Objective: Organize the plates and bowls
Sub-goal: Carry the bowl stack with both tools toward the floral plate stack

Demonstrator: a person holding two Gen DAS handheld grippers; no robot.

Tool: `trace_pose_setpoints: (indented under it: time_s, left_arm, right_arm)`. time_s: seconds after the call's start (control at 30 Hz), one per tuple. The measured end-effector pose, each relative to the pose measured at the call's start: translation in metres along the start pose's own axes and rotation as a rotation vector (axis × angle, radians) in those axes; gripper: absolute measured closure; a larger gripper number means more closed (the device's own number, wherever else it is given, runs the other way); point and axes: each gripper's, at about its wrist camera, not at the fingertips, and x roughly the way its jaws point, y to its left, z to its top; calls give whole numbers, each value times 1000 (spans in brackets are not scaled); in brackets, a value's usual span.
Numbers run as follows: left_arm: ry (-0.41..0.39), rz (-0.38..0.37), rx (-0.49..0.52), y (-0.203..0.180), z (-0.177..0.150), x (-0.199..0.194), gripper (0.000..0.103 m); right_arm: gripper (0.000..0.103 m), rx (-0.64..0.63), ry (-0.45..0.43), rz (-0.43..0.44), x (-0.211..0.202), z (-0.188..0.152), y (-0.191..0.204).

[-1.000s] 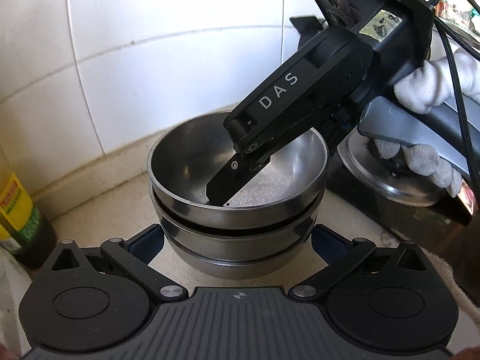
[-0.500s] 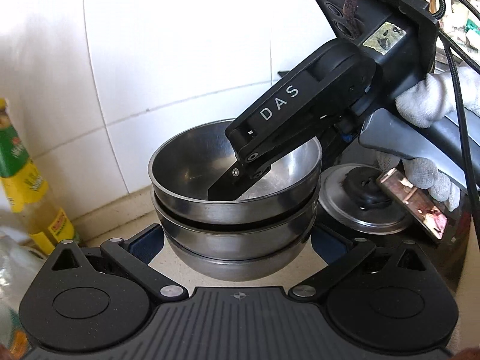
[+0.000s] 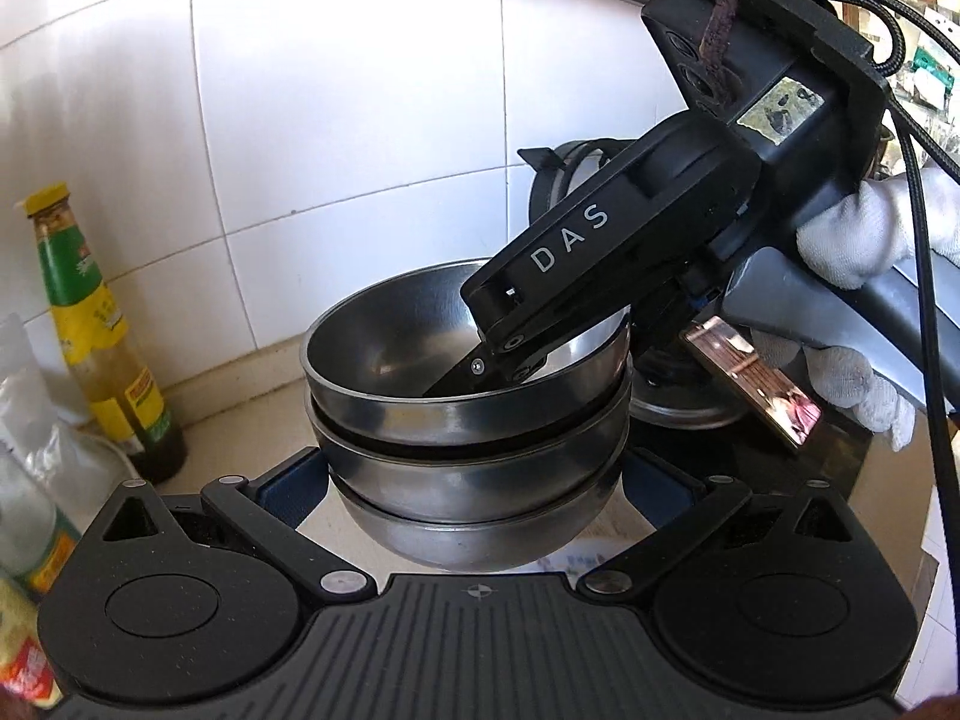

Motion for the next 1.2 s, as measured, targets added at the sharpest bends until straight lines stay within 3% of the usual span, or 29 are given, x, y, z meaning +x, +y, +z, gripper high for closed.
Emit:
trace_pose_setpoints:
  time_s: [0.23, 0.53, 1.2]
  left_arm:
    - [-13, 8, 3, -7, -6, -22, 0]
    - [-40, 76, -5, -25, -12, -46, 0]
    - [5, 148, -100, -91, -42, -77, 0]
  right_arm:
    - [19, -14, -20, -1, -12, -18, 13]
    - [19, -86, -25, 45, -29, -29, 24]
    - [19, -114, 67, 63, -56, -94, 16]
